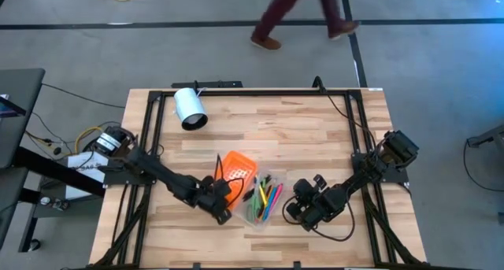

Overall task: Pick & place school supplies into a supply box
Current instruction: Close the orange supply box

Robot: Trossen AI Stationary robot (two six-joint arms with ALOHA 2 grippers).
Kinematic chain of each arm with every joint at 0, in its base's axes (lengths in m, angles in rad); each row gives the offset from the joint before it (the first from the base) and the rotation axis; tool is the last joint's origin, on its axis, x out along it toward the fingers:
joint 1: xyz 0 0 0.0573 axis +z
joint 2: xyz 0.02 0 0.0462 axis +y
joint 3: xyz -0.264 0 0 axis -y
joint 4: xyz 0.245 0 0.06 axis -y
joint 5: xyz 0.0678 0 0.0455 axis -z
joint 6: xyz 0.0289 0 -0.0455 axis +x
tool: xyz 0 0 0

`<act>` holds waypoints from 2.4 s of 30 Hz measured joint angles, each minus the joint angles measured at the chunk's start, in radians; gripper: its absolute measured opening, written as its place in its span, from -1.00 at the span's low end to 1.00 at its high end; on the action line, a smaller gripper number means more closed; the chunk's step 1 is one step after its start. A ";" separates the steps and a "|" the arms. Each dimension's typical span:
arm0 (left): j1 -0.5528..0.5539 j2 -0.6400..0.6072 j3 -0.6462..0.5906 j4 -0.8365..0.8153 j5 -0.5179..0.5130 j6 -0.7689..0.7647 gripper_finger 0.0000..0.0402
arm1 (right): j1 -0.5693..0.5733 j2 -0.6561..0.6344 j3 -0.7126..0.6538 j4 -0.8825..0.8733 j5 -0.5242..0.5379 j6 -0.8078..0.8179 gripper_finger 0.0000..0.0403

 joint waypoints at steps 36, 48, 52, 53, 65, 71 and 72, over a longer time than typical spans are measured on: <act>-0.026 -0.231 0.025 -0.602 -0.410 -0.072 -1.00 | -0.032 -0.019 -0.003 0.229 -0.058 -0.268 -1.00; 0.122 -0.500 -0.218 -0.526 -0.095 0.519 -1.00 | -0.033 -0.021 -0.002 0.323 -0.107 -0.393 -1.00; 0.191 -0.520 -0.310 -0.405 0.073 0.644 -1.00 | -0.033 -0.021 -0.002 0.322 -0.143 -0.394 -1.00; 0.203 -0.518 -0.325 -0.387 0.089 0.651 -1.00 | -0.033 -0.021 -0.002 0.323 -0.153 -0.394 -1.00; 0.278 -0.457 -0.361 -0.228 0.175 0.959 -1.00 | 0.029 -0.022 -0.001 0.328 -0.262 -0.486 -1.00; 0.302 -0.364 -0.358 -0.141 0.237 0.976 -0.89 | 0.027 -0.022 -0.001 0.334 -0.266 -0.444 -1.00; 0.302 -0.353 -0.353 -0.139 0.239 0.972 -0.85 | 0.027 -0.022 -0.001 0.334 -0.266 -0.439 -1.00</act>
